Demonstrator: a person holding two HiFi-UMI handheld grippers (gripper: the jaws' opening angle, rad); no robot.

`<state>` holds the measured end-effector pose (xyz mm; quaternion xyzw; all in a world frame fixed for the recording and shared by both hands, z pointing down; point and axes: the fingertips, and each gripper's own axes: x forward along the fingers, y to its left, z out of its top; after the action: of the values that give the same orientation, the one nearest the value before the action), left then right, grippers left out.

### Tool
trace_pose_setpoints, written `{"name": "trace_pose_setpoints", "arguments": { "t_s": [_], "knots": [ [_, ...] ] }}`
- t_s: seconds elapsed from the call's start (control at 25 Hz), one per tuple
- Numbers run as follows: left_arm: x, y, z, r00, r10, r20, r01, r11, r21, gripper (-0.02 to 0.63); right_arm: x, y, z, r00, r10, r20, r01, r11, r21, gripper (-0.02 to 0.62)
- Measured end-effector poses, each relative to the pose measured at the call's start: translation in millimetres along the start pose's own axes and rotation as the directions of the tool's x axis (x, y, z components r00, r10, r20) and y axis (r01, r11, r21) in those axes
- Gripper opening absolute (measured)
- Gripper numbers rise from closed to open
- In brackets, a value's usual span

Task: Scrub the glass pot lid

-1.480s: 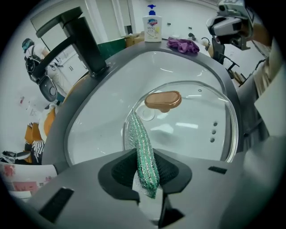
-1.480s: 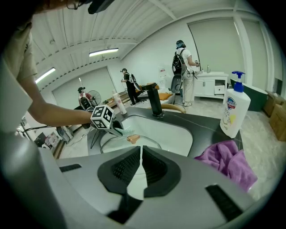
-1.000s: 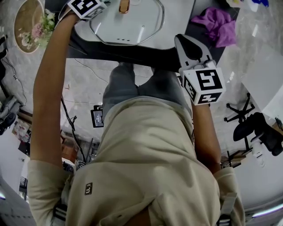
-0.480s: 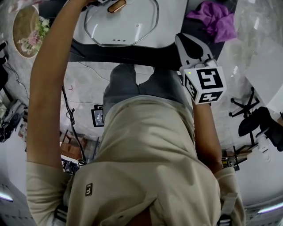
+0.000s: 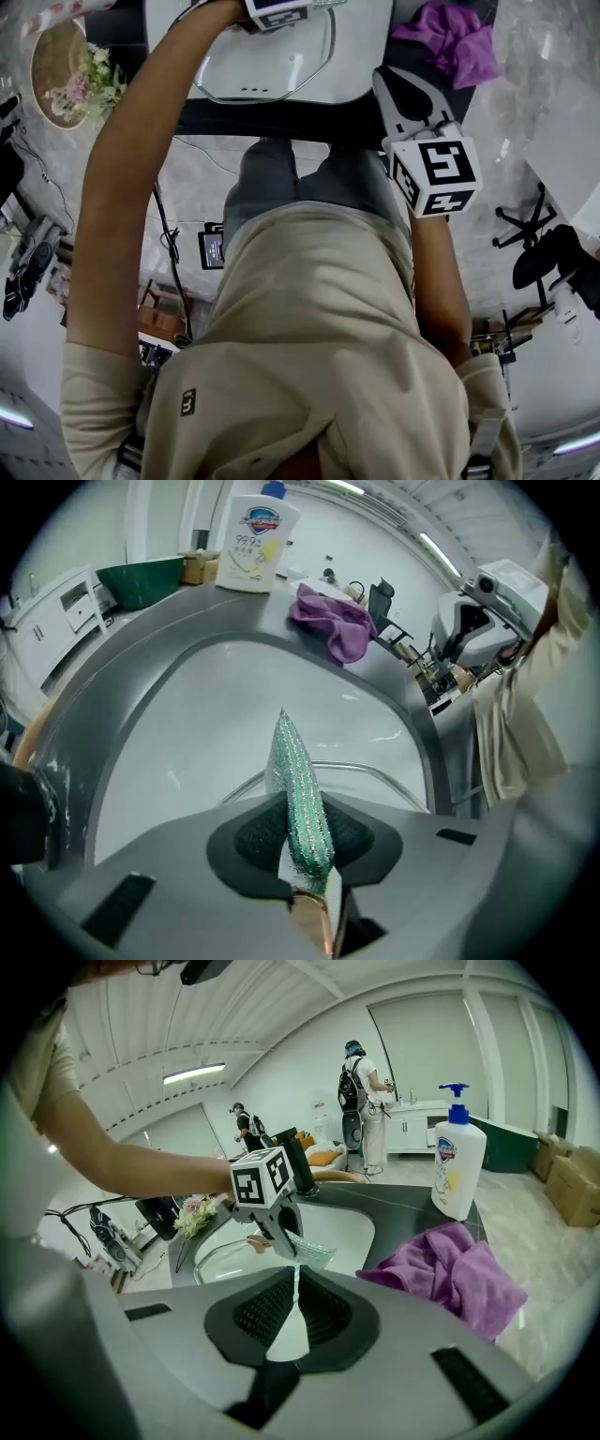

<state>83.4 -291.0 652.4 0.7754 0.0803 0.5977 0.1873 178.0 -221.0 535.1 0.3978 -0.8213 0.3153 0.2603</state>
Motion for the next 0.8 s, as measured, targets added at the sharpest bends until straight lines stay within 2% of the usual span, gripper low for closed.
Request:
{"name": "trace_pose_setpoints", "arguments": {
  "t_s": [0.16,0.44,0.8],
  "knots": [
    [-1,-16,5,1.000,0.019,-0.009,-0.019,0.999,0.049,0.094,1,4,4,1.000,0.006,0.005,-0.006,1.000,-0.003,0.029],
    [-13,-38,-2,0.989,0.149,0.014,-0.149,0.977,0.151,0.094,3,19,17,1.000,0.015,0.023,-0.014,1.000,-0.026,0.029],
    [-30,-81,-36,0.984,0.173,0.048,-0.177,0.978,0.106,0.094,1,52,33,0.999,0.028,0.044,-0.025,0.997,-0.070,0.029]
  ]
}}
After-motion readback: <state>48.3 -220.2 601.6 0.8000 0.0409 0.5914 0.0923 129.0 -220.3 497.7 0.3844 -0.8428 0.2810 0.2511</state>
